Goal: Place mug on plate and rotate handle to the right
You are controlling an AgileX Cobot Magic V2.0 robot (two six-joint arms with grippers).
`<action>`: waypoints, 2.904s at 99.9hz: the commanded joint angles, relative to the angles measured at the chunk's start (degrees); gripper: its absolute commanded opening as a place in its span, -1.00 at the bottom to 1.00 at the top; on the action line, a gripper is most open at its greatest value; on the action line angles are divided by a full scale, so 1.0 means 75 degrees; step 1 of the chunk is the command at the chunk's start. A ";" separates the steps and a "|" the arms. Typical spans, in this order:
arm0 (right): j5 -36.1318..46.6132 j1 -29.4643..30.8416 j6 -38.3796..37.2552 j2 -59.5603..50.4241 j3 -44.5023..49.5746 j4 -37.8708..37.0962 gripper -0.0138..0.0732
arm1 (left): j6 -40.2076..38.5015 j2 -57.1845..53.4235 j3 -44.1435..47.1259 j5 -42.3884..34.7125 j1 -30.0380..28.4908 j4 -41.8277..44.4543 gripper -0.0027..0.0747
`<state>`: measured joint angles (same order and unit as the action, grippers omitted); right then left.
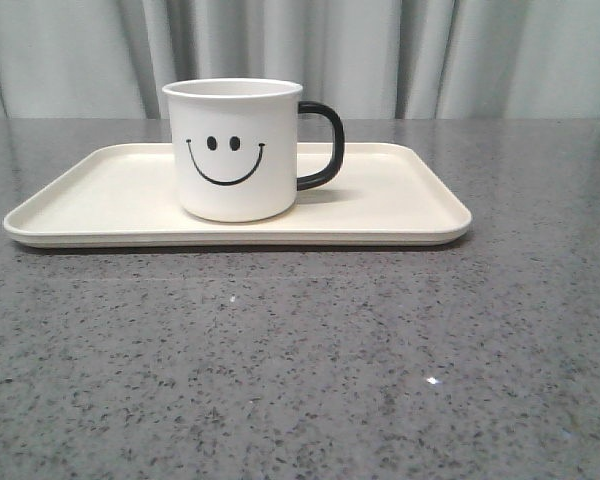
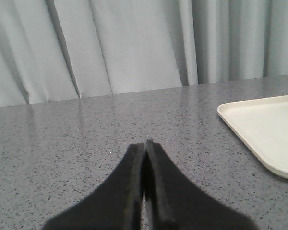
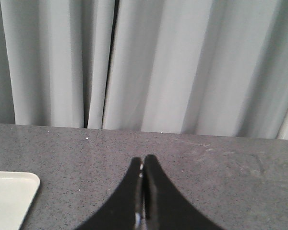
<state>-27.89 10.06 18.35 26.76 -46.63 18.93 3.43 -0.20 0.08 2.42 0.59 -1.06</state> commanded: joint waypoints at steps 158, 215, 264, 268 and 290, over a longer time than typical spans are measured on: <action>0.4810 -0.1926 0.0038 -0.2680 0.4949 0.0566 -0.96 | -0.0059 -0.0224 0.0065 -0.0575 -0.0024 -0.0064 -0.98; 0.4876 -0.1910 0.0038 -0.3812 0.6429 0.1739 -0.96 | -0.0059 -0.0224 0.0065 -0.0575 -0.0024 -0.0064 -0.98; 0.4876 -0.1910 0.0038 -0.3812 0.6429 0.1746 -0.96 | -0.0059 -0.0224 0.0065 -0.0575 -0.0024 -0.0064 -0.98; 0.4868 -0.1910 0.0038 -0.3812 0.6429 0.1746 -0.96 | -0.0059 -0.0224 0.0065 -0.0575 -0.0024 -0.0064 -0.98; 0.4309 -0.1910 0.0038 -0.3812 0.6429 0.1746 -0.96 | -0.0059 -0.0224 0.0065 -0.0575 -0.0024 -0.0064 -0.98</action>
<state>3.43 -4.30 18.35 -0.60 1.56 32.11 3.43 -0.20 0.08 2.45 0.59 -1.06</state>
